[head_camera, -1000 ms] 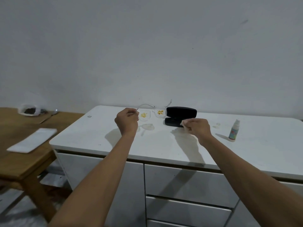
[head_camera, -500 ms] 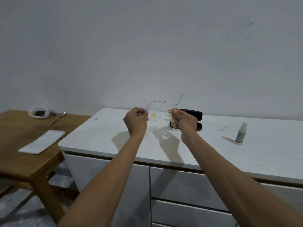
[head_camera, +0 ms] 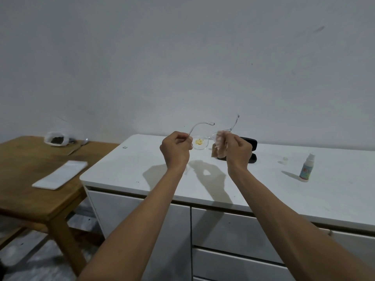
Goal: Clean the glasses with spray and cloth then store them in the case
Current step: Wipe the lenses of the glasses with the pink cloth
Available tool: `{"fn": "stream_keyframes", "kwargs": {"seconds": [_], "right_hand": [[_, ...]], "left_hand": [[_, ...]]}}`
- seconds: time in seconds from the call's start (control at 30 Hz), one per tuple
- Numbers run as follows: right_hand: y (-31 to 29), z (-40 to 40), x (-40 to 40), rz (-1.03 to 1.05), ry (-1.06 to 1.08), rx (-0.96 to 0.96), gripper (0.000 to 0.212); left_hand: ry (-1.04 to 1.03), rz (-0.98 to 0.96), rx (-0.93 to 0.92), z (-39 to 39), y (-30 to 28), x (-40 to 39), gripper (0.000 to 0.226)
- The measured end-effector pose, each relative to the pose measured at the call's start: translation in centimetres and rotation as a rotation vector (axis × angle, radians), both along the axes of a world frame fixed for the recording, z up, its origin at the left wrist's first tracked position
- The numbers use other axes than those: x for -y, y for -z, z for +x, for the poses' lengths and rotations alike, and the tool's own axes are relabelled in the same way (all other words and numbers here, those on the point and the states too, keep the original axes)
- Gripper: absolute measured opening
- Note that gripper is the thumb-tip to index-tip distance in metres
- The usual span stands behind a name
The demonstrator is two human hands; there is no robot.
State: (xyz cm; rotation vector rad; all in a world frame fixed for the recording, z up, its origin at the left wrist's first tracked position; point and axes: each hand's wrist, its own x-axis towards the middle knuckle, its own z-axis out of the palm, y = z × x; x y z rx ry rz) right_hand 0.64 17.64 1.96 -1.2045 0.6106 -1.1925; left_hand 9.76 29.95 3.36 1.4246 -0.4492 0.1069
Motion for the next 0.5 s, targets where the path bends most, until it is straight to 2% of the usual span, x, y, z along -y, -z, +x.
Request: {"fn": "stream_keyframes", "kwargs": {"seconds": [0.27, 0.5], "right_hand": [[0.4, -1.3, 0.4, -0.127, 0.024, -0.066, 0.016], [0.1, -0.5, -0.1, 0.129, 0.019, 0.053, 0.014]], "left_hand": [[0.035, 0.005, -0.018, -0.4, 0.0, -0.1, 0.014], [0.043, -0.024, -0.011, -1.4, -0.3, 0.6, 0.016]]}}
